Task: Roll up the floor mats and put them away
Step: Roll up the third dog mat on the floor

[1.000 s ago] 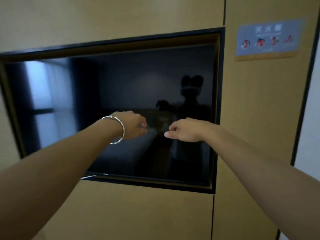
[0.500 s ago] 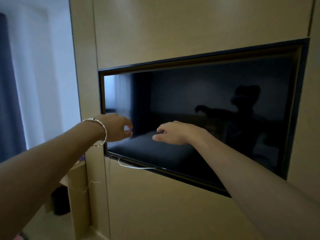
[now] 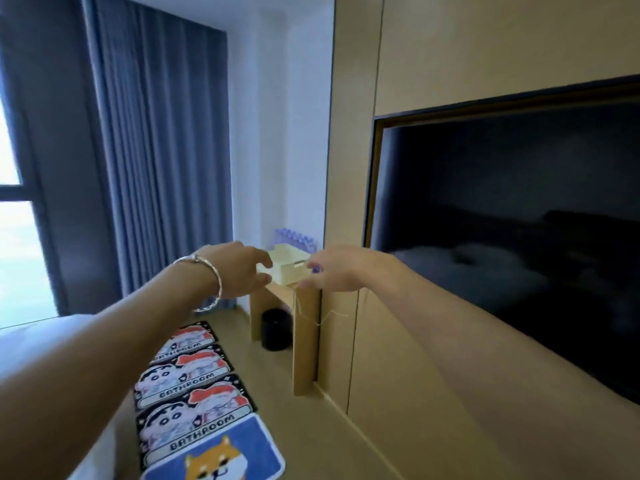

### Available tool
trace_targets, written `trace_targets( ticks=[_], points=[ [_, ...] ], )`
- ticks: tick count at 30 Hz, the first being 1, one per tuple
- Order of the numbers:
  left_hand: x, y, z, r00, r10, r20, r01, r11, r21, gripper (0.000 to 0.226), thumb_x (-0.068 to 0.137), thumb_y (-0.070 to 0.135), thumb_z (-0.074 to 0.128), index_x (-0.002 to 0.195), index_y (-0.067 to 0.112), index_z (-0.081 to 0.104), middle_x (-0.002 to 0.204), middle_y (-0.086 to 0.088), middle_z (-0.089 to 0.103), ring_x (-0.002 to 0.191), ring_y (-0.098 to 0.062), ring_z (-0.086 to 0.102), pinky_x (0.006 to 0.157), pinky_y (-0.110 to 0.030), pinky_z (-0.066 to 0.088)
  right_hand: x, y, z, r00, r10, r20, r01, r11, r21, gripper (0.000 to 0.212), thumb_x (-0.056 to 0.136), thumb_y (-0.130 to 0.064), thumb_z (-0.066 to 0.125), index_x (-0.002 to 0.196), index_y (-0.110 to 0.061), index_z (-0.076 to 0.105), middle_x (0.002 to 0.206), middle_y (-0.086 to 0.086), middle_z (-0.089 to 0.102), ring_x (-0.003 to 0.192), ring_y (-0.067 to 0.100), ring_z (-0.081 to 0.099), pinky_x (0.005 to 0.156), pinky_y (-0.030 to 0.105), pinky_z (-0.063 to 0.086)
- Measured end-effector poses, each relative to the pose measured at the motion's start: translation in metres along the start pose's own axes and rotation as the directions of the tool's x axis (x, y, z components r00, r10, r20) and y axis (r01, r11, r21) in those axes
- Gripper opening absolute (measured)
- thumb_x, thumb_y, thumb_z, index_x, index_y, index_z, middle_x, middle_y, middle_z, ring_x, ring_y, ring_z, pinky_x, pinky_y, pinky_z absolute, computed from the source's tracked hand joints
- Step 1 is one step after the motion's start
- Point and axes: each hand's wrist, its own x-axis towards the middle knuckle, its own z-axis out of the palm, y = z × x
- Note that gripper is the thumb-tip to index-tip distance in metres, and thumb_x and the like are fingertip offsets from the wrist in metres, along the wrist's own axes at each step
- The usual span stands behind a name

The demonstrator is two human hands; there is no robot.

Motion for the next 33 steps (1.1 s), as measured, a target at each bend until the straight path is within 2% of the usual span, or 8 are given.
trace_targets(
  ticks=[3, 9, 14, 18, 24, 27, 30, 33],
  points=[
    [-0.030, -0.045, 0.013, 0.997, -0.051, 0.059, 0.052, 0.999, -0.012, 0.034, 0.094, 0.046, 0.042, 0.125, 0.037, 0.051, 0.120, 0.005, 0.061, 0.106, -0.018, 0.059, 0.091, -0.039, 0.049, 0.028, -0.054, 0.013, 0.996, -0.069, 0.060, 0.070, 0.997, -0.016, 0.057, 0.095, -0.055, 0.042, 0.141, -0.021, 0.043, 0.143, 0.003, 0.046, 0.126, 0.023, 0.045, 0.095, 0.036, 0.037],
    [-0.077, -0.123, 0.039, 0.975, -0.186, 0.118, 0.191, 0.981, -0.032, 0.035, 0.096, 0.040, 0.045, 0.128, 0.029, 0.052, 0.113, 0.005, 0.064, 0.092, -0.010, 0.057, 0.079, -0.026, 0.049, 0.081, -0.148, 0.037, 0.956, -0.273, 0.110, 0.276, 0.961, -0.011, 0.058, 0.095, -0.057, 0.041, 0.141, -0.022, 0.041, 0.142, 0.000, 0.046, 0.126, 0.021, 0.045, 0.102, 0.038, 0.040],
    [-0.080, -0.171, 0.065, 0.944, -0.281, 0.174, 0.284, 0.959, 0.008, 0.035, 0.096, 0.038, 0.047, 0.129, 0.028, 0.052, 0.121, 0.003, 0.062, 0.104, -0.016, 0.058, 0.088, -0.033, 0.050, 0.133, -0.194, 0.062, 0.912, -0.388, 0.132, 0.388, 0.921, 0.026, 0.059, 0.094, -0.057, 0.043, 0.140, -0.021, 0.042, 0.140, 0.001, 0.049, 0.124, 0.022, 0.048, 0.100, 0.040, 0.042],
    [-0.041, -0.206, 0.097, 0.925, -0.313, 0.216, 0.304, 0.950, 0.076, 0.036, 0.096, 0.038, 0.047, 0.130, 0.028, 0.051, 0.119, 0.002, 0.063, 0.103, -0.018, 0.059, 0.087, -0.035, 0.053, 0.195, -0.201, 0.083, 0.888, -0.430, 0.165, 0.426, 0.903, 0.060, 0.056, 0.095, -0.055, 0.042, 0.139, -0.019, 0.045, 0.139, 0.001, 0.050, 0.123, 0.022, 0.048, 0.097, 0.037, 0.042],
    [0.019, -0.240, 0.125, 0.916, -0.303, 0.262, 0.274, 0.951, 0.141, 0.038, 0.096, 0.038, 0.046, 0.133, 0.028, 0.049, 0.121, 0.000, 0.063, 0.106, -0.021, 0.060, 0.091, -0.038, 0.052, 0.276, -0.182, 0.094, 0.891, -0.410, 0.194, 0.400, 0.912, 0.092, 0.055, 0.095, -0.058, 0.040, 0.130, -0.018, 0.055, 0.128, 0.000, 0.057, 0.113, 0.020, 0.053, 0.095, 0.037, 0.044],
    [0.049, -0.257, 0.149, 0.909, -0.302, 0.288, 0.279, 0.953, 0.117, 0.039, 0.096, 0.037, 0.046, 0.134, 0.028, 0.048, 0.124, 0.001, 0.061, 0.110, -0.021, 0.058, 0.092, -0.038, 0.050, 0.322, -0.177, 0.110, 0.887, -0.422, 0.185, 0.403, 0.905, 0.135, 0.052, 0.095, -0.057, 0.040, 0.126, -0.019, 0.058, 0.124, 0.000, 0.059, 0.110, 0.020, 0.055, 0.095, 0.038, 0.045],
    [0.068, -0.271, 0.177, 0.876, -0.293, 0.382, 0.261, 0.956, 0.135, 0.040, 0.096, 0.040, 0.046, 0.135, 0.031, 0.046, 0.125, 0.001, 0.060, 0.112, -0.021, 0.057, 0.092, -0.038, 0.050, 0.351, -0.182, 0.132, 0.854, -0.442, 0.274, 0.416, 0.897, 0.148, 0.052, 0.095, -0.057, 0.040, 0.127, -0.020, 0.057, 0.128, 0.000, 0.058, 0.112, 0.020, 0.055, 0.096, 0.039, 0.045],
    [0.087, -0.294, 0.201, 0.868, -0.291, 0.402, 0.265, 0.957, 0.119, 0.040, 0.096, 0.041, 0.046, 0.135, 0.032, 0.046, 0.125, 0.001, 0.060, 0.112, -0.021, 0.057, 0.092, -0.037, 0.049, 0.383, -0.192, 0.152, 0.841, -0.444, 0.310, 0.419, 0.896, 0.147, 0.055, 0.094, -0.059, 0.041, 0.131, -0.021, 0.055, 0.131, 0.000, 0.056, 0.116, 0.021, 0.053, 0.098, 0.041, 0.044]
  ],
)
